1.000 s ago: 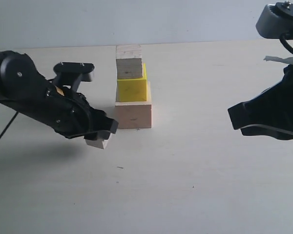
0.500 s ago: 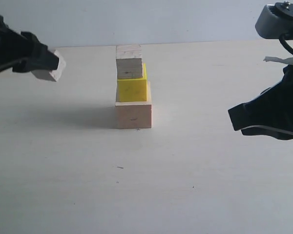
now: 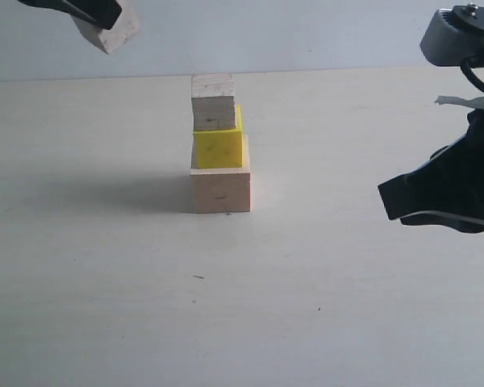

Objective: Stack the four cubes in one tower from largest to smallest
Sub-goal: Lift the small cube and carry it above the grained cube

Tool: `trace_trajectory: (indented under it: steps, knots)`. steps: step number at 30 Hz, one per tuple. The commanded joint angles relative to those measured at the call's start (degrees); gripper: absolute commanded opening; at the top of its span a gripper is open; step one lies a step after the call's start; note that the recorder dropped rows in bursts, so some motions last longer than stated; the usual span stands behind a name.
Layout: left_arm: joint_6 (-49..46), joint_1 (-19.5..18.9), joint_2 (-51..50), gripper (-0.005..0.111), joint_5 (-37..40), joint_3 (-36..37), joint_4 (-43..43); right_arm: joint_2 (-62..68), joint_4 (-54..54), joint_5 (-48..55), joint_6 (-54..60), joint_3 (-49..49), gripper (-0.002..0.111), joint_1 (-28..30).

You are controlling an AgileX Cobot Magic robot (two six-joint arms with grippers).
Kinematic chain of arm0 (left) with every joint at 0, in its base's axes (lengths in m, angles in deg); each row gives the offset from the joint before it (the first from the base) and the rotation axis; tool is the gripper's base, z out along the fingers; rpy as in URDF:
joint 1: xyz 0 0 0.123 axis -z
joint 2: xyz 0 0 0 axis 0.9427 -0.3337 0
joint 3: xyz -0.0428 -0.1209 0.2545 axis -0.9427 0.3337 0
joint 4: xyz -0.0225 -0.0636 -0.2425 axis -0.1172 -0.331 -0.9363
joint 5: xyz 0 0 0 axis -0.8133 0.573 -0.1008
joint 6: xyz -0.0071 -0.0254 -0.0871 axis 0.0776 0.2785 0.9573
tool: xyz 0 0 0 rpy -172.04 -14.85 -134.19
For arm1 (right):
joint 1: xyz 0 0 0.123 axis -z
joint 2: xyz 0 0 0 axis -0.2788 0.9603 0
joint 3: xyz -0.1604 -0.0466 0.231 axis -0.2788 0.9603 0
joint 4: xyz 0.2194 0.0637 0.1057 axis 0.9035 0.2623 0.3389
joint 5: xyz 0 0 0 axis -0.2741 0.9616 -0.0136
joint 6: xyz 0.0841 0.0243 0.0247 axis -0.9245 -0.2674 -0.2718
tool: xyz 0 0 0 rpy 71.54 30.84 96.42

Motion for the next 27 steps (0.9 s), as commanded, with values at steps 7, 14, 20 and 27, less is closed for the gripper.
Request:
trace_trajectory:
  steps: [7, 14, 20, 27]
  knots:
    - [-17.66, -0.1, -12.19, 0.0, 4.73, -14.55, -4.29, -0.45, 0.12, 2.06, 1.07, 0.27, 0.0, -0.02]
    - [-21.68, 0.32, -17.2, 0.0, 4.73, -17.47, -7.22, -0.45, 2.65, 2.06, 1.71, 0.27, 0.0, -0.02]
    - [-11.93, 1.55, -17.98, 0.0, 4.73, -17.86, -9.09, -0.45, 2.65, 2.06, 1.71, 0.27, 0.0, -0.02]
    - [21.06, 4.55, -17.98, 0.0, 2.53, -18.16, 4.59, -0.45, 2.65, 0.75, 1.71, 0.27, 0.0, -0.02]
